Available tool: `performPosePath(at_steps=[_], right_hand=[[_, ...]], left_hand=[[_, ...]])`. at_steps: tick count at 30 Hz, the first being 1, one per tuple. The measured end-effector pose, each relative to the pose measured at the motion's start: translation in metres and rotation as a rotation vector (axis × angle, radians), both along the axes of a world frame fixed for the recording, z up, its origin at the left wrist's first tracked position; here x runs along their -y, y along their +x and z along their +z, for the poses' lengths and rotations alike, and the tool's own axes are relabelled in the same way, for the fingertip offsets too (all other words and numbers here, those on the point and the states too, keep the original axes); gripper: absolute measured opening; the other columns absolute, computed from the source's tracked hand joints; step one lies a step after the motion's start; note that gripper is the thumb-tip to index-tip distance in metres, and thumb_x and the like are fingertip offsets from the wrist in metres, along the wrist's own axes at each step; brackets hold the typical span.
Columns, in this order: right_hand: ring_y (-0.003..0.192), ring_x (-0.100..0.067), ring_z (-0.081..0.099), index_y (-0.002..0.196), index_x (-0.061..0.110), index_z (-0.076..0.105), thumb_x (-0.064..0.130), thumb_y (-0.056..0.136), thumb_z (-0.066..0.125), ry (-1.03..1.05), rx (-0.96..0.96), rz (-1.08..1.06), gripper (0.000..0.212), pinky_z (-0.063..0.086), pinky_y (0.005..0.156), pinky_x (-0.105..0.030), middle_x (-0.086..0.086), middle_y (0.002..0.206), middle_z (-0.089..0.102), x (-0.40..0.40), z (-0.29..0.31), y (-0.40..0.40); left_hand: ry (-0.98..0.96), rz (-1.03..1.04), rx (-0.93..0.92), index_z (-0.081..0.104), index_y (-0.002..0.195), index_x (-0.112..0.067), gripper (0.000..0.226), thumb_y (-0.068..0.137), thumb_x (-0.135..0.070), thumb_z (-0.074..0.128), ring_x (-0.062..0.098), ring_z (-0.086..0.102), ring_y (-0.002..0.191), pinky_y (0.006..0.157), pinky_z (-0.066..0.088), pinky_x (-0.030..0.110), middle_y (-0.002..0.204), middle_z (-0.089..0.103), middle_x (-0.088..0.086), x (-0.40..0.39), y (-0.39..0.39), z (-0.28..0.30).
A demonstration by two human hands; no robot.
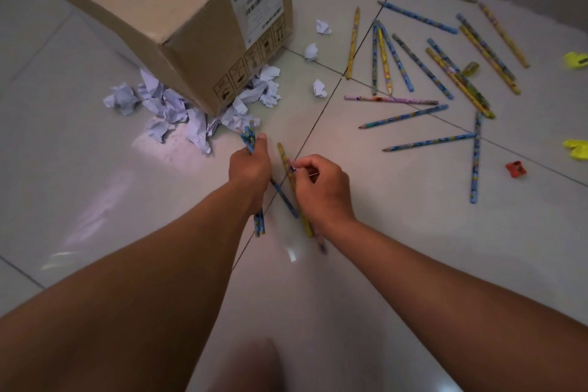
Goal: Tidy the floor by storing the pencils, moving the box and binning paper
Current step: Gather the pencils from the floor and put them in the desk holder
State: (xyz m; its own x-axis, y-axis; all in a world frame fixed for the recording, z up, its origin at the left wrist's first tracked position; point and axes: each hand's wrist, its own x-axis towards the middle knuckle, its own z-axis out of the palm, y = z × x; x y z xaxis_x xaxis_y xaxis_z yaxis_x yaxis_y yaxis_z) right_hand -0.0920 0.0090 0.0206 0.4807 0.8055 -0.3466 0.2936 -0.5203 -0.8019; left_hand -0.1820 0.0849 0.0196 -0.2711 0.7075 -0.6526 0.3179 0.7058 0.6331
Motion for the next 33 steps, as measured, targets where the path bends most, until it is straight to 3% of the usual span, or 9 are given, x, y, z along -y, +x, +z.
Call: performPosePath(at_steps=[2, 7, 11, 14, 16, 18, 24, 30, 33], right_hand=[[0.081, -0.013, 0.065, 0.089, 0.028, 0.068, 0.030, 0.085, 0.062, -0.100, 0.123, 0.067, 0.007, 0.051, 0.071, -0.027, 0.011, 0.088, 0.070, 0.006, -0.002, 0.008], [0.096, -0.018, 0.063, 0.105, 0.028, 0.062, 0.046, 0.082, 0.065, -0.271, 0.347, 0.258, 0.029, 0.050, 0.079, -0.031, 0.009, 0.106, 0.065, 0.019, -0.008, 0.014], [0.096, -0.026, 0.064, 0.098, 0.024, 0.065, 0.044, 0.087, 0.059, -0.291, 0.428, 0.294, 0.024, 0.049, 0.079, -0.033, 0.003, 0.105, 0.065, 0.018, -0.007, 0.012], [0.099, -0.030, 0.064, 0.100, 0.022, 0.067, 0.038, 0.090, 0.054, -0.307, 0.468, 0.300, 0.023, 0.049, 0.082, -0.036, -0.001, 0.106, 0.066, 0.014, -0.004, 0.008], [0.104, -0.030, 0.062, 0.104, 0.021, 0.066, 0.033, 0.093, 0.052, -0.337, 0.491, 0.305, 0.023, 0.045, 0.086, -0.037, -0.003, 0.110, 0.064, 0.010, -0.003, 0.005], [0.110, -0.029, 0.059, 0.107, 0.021, 0.063, 0.028, 0.094, 0.050, -0.377, 0.472, 0.288, 0.021, 0.040, 0.091, -0.039, -0.004, 0.115, 0.061, 0.006, -0.002, 0.002], [0.117, -0.026, 0.054, 0.113, 0.023, 0.059, 0.020, 0.094, 0.048, -0.453, 0.433, 0.245, 0.022, 0.033, 0.098, -0.041, -0.004, 0.120, 0.059, 0.000, 0.000, 0.000], [0.121, -0.026, 0.050, 0.119, 0.021, 0.059, 0.021, 0.095, 0.049, -0.482, 0.438, 0.291, 0.026, 0.035, 0.098, -0.044, -0.005, 0.123, 0.055, -0.001, -0.002, 0.001], [0.121, -0.027, 0.049, 0.119, 0.020, 0.057, 0.020, 0.096, 0.048, -0.473, 0.431, 0.268, 0.026, 0.034, 0.098, -0.044, -0.005, 0.124, 0.056, -0.001, -0.002, 0.001]], left_hand=[[-0.007, 0.017, 0.007, 0.052, 0.079, -0.011, 0.048, 0.099, -0.054, 0.045, 0.021, 0.046, 0.055, 0.052, 0.039, 0.028, 0.074, 0.054, 0.008, 0.001, -0.004, 0.002], [-0.015, 0.125, 0.153, 0.050, 0.088, -0.008, 0.038, 0.103, -0.043, 0.047, 0.016, 0.058, 0.056, 0.044, 0.049, 0.021, 0.067, 0.055, 0.004, 0.006, -0.005, 0.005], [0.001, 0.146, 0.106, 0.051, 0.078, -0.008, 0.042, 0.102, -0.042, 0.047, 0.016, 0.048, 0.039, 0.056, 0.052, 0.032, 0.059, 0.049, 0.005, 0.006, -0.005, 0.001], [0.017, 0.092, 0.001, 0.061, 0.089, -0.009, 0.046, 0.096, -0.052, 0.048, 0.030, 0.057, 0.054, 0.057, 0.050, 0.033, 0.072, 0.059, 0.016, 0.006, -0.009, -0.002], [0.003, 0.061, -0.042, 0.060, 0.084, -0.015, 0.039, 0.091, -0.052, 0.054, 0.037, 0.066, 0.080, 0.076, 0.054, 0.039, 0.092, 0.067, 0.021, 0.008, -0.011, -0.005], [-0.020, 0.043, -0.042, 0.055, 0.077, -0.018, 0.033, 0.087, -0.049, 0.062, 0.035, 0.064, 0.086, 0.086, 0.053, 0.041, 0.085, 0.062, 0.013, 0.009, -0.010, -0.002], [-0.087, 0.011, 0.028, 0.050, 0.074, -0.016, 0.040, 0.078, -0.047, 0.074, 0.019, 0.038, 0.050, 0.052, 0.034, 0.027, 0.063, 0.044, 0.003, 0.013, -0.008, 0.005], [-0.138, -0.037, 0.046, 0.064, 0.094, -0.011, 0.058, 0.068, -0.062, 0.078, 0.019, 0.038, 0.050, 0.048, 0.032, 0.025, 0.065, 0.046, 0.002, 0.013, -0.012, 0.002], [-0.139, -0.055, 0.049, 0.064, 0.091, -0.011, 0.063, 0.064, -0.067, 0.079, 0.018, 0.039, 0.050, 0.048, 0.033, 0.024, 0.064, 0.046, 0.001, 0.014, -0.015, 0.001]])
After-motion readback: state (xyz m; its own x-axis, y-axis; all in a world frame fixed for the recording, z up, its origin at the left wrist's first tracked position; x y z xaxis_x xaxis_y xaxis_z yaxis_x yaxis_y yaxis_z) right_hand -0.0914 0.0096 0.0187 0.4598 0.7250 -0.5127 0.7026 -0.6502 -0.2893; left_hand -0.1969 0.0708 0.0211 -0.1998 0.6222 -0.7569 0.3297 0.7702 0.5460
